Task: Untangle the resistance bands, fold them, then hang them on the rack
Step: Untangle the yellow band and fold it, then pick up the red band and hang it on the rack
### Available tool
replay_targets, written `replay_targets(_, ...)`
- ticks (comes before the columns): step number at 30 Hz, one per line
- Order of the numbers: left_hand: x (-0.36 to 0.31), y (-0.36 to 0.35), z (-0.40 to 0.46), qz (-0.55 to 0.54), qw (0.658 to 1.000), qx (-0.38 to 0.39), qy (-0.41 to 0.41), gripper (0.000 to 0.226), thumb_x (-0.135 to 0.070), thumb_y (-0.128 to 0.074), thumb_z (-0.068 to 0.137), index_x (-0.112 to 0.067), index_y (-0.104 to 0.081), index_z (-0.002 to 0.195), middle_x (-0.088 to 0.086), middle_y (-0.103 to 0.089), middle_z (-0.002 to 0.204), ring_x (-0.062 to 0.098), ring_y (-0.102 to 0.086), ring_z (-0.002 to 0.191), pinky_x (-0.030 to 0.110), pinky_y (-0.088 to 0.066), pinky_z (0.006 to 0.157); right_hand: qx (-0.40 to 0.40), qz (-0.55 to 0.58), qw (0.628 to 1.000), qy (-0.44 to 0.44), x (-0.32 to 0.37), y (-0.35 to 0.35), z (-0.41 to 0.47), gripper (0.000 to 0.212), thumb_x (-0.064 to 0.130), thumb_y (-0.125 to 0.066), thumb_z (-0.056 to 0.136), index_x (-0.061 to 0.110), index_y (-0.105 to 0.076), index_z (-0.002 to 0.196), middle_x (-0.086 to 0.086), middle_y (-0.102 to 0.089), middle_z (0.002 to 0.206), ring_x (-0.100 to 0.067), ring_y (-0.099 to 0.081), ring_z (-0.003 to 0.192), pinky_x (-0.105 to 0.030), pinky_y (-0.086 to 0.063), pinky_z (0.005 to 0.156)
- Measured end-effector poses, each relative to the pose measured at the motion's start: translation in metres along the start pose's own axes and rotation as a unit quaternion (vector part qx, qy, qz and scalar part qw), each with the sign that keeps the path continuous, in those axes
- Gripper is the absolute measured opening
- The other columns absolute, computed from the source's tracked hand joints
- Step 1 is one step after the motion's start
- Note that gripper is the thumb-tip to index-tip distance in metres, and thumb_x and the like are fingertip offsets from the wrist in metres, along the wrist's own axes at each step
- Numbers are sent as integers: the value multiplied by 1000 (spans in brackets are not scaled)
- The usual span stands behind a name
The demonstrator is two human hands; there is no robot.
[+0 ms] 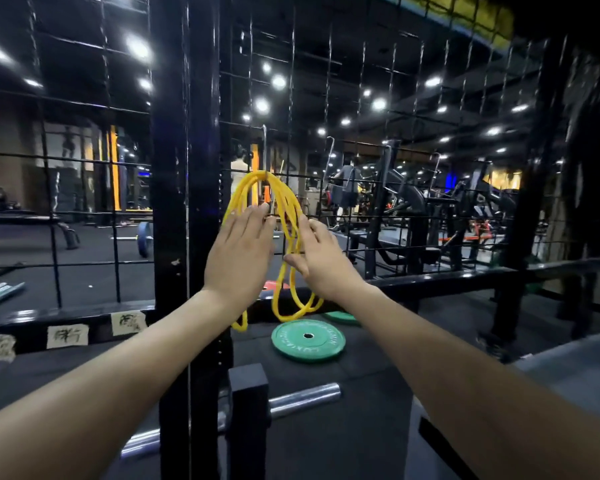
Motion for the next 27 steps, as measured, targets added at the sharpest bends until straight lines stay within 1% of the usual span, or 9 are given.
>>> replay_targets(2,-15,5,0,-38,999,-10,-8,34,-18,-63,84,-11,-58,117,11,-56,128,29,-50,122,40,-29,107,-8,1,1000,-17,-10,9,-15,66,36,-43,97,17,-7,149,-5,-14,153,-28,-19,138,-41,-23,113)
replay_targets(5,-49,12,3,-85,996,-4,-26,34,-15,-62,83,-13,-59,117,9,-58,124,28,-53,116,39,-39,100,-45,-15,997,-54,-33,27,-42,57,30,-46,96,16,-23,146,-7,-29,144,-27,-30,132,-41,-31,108)
replay_targets(8,-96,11,3,-111,991,24,-72,28,-15,-68,77,-13,-64,104,7,-62,108,28,-61,96,35,-48,78,-64,-27,991,-113,-71,43,-75,47,25,-51,94,13,-41,138,-11,-42,133,-29,-40,125,-42,-36,105)
replay_targets(10,-133,5,0,-149,982,53,-101,28,-22,-61,84,-13,-59,111,6,-57,115,28,-58,101,37,-46,80,-66,-46,986,-145,-99,54,-103,32,23,-54,91,14,-54,122,-11,-49,118,-29,-48,113,-43,-44,95)
replay_targets(12,-176,-5,-4,-188,968,91,-138,33,-28,-49,92,-16,-48,123,4,-48,124,26,-50,112,37,-40,88,-56,-68,979,-184,-125,64,-133,3,21,-56,89,21,-59,90,-9,-52,99,-27,-52,97,-39,-47,82)
replay_targets(13,-197,-9,-6,-210,961,97,-149,35,-29,-47,93,-17,-46,126,3,-47,126,25,-48,115,36,-38,90,-54,-76,975,-202,-137,69,-149,10,19,-57,88,25,-55,80,-8,-52,94,-26,-54,93,-38,-48,79)
replay_targets(17,-287,-18,-21,-296,928,120,-192,38,-30,-45,94,-17,-43,130,1,-44,130,23,-47,117,33,-38,90,-49,-121,951,-280,-197,86,-213,7,16,-55,89,12,-61,91,-15,-54,105,-34,-54,103,-42,-48,83)
replay_targets(21,-375,-27,-43,-325,898,145,-258,36,-31,-40,96,-17,-42,129,1,-44,127,20,-48,112,29,-38,82,-47,-139,923,-357,-256,98,-282,30,16,-53,91,7,-58,119,-16,-54,122,-33,-49,115,-40,-43,92)
replay_targets(27,-479,-35,-84,-410,828,235,-302,37,-26,-45,92,-20,-45,129,1,-45,132,21,-43,123,37,-38,96,-66,-115,872,-471,-319,114,-386,24,11,-61,82,6,-67,104,-21,-63,110,-36,-58,105,-38,-46,86)
Point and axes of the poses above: each hand's wrist, its own z-axis towards the middle knuckle, its own y-axis out of the back of the hand, x = y × z, the point moved 3 cm from there along z, towards the middle knuckle
